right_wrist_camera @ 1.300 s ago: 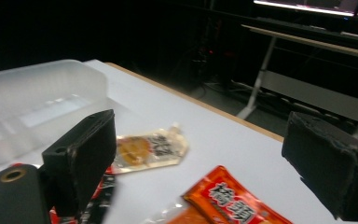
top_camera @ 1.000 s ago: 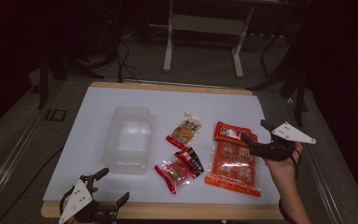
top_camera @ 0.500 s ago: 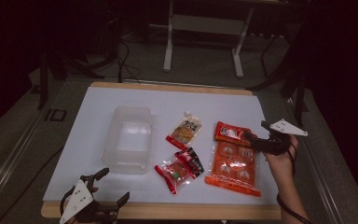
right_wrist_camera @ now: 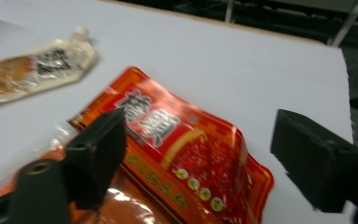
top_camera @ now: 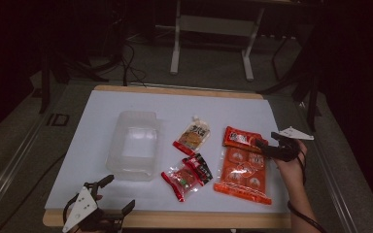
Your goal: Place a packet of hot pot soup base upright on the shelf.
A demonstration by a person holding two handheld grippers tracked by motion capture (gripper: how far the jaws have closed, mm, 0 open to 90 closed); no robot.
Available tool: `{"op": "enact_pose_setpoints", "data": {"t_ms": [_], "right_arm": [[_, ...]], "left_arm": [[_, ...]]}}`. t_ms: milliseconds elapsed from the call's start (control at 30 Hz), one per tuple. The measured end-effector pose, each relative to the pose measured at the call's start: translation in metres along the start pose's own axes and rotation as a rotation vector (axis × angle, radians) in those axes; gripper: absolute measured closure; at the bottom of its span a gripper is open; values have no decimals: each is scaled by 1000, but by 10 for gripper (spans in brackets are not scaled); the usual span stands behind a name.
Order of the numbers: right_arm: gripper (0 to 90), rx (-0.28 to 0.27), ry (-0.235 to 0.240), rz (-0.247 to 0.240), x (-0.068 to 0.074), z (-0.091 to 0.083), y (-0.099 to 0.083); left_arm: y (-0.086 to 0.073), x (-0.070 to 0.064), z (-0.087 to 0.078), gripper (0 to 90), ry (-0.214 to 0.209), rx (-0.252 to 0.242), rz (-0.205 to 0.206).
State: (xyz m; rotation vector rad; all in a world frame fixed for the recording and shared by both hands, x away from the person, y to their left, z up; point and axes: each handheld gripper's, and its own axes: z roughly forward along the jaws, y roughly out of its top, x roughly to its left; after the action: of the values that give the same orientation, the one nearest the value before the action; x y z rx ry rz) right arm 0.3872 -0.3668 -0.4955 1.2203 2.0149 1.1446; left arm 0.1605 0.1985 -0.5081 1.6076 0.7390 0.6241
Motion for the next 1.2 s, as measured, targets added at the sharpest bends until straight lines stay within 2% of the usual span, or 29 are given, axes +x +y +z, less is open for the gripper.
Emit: {"op": "enact_pose_setpoints", "data": {"t_ms": [200,267,433,533,600,733,833,867,1000,1067,1100,1200], "right_arm": [[202,55,-14,31,-11,11,-11],[202,66,-3,54,-14,14,-15],[197,119,-24,53,-17,25,-25],[156,163,-48,25,-19,30,-30],[110,182,-33,52,-22,32,-30],[119,203,-29,42,-21,34,-30],[217,203,-19,36,-18,34,-30],[270,201,6,49,-17,33,-30],[348,198,-2,64,-13,32,-31],[426,198,-6,52,-10,31,-30],[426,198,-6,52,-10,31,-30],[547,200,-10,53,-6,30,-30]], "left_arm": [[0,0,1,16,-3,5,0],[-1,0,2,16,-6,9,0],[-1,0,2,16,-6,13,-1],[-1,0,2,16,-5,13,-2],[-2,0,3,16,-4,15,-5],[-2,0,3,16,-7,20,-3],[-1,-1,3,16,-10,17,0],[-1,-1,3,16,-10,18,2],[-1,-1,3,16,-12,21,4],[-1,-1,3,16,-13,19,3],[-1,-1,3,16,-13,19,3],[-1,-1,3,17,-16,21,5]]}}
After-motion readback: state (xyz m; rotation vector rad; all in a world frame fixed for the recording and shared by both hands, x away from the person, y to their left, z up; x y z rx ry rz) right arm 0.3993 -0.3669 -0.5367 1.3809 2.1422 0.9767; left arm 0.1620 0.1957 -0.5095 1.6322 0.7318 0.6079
